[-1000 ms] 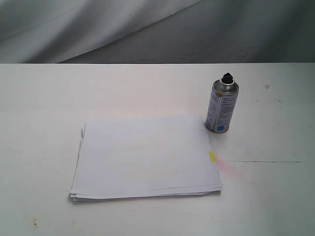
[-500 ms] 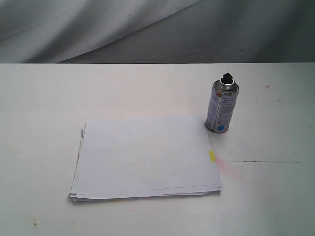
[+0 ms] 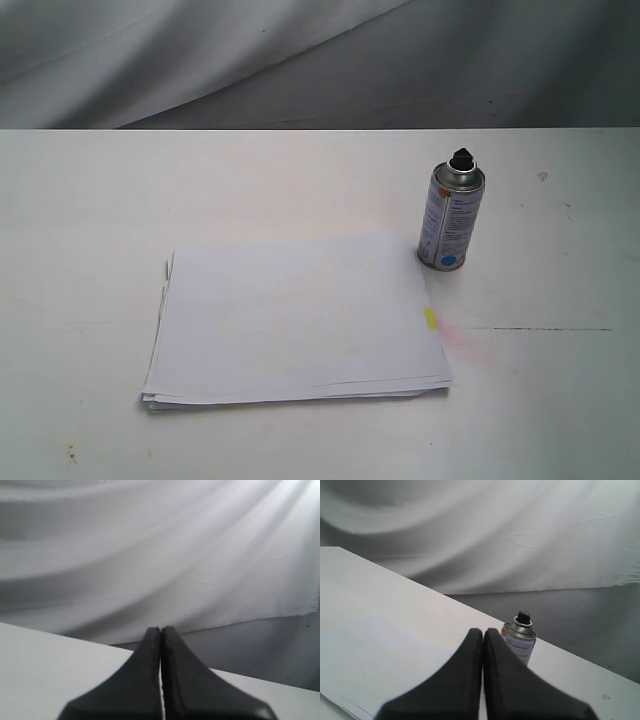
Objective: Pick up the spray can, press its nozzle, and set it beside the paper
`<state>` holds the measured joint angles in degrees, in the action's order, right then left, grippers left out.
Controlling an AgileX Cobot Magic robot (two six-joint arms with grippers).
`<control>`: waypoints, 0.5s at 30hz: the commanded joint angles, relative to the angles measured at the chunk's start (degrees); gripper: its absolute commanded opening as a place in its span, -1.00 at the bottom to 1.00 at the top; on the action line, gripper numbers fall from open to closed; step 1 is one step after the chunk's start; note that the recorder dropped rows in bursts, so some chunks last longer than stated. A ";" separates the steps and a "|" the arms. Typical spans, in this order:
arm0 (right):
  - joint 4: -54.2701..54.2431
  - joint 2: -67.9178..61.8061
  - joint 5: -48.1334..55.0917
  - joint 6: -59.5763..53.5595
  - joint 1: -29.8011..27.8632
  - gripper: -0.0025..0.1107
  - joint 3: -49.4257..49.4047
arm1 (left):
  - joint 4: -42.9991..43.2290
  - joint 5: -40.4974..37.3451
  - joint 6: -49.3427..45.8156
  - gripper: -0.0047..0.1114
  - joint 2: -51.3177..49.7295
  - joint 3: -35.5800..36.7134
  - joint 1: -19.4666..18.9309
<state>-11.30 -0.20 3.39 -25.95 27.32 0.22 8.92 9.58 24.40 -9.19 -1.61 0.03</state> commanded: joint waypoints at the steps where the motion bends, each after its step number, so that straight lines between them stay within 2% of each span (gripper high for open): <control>1: 0.27 0.20 0.38 -0.55 0.03 -0.96 -0.22 | -6.93 -2.91 -8.08 -0.92 1.06 1.16 -0.07; 9: 0.27 0.20 0.38 -0.55 0.03 -0.96 -0.22 | -6.93 -12.36 -8.57 -0.92 7.72 1.61 -0.07; 15: 0.27 0.20 0.38 -0.55 0.03 -0.96 -0.22 | -6.70 -19.97 -9.50 -0.92 8.36 1.61 -0.07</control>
<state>-11.30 -0.20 3.48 -25.95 27.32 0.22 2.54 -6.03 15.97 -1.13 -0.23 0.03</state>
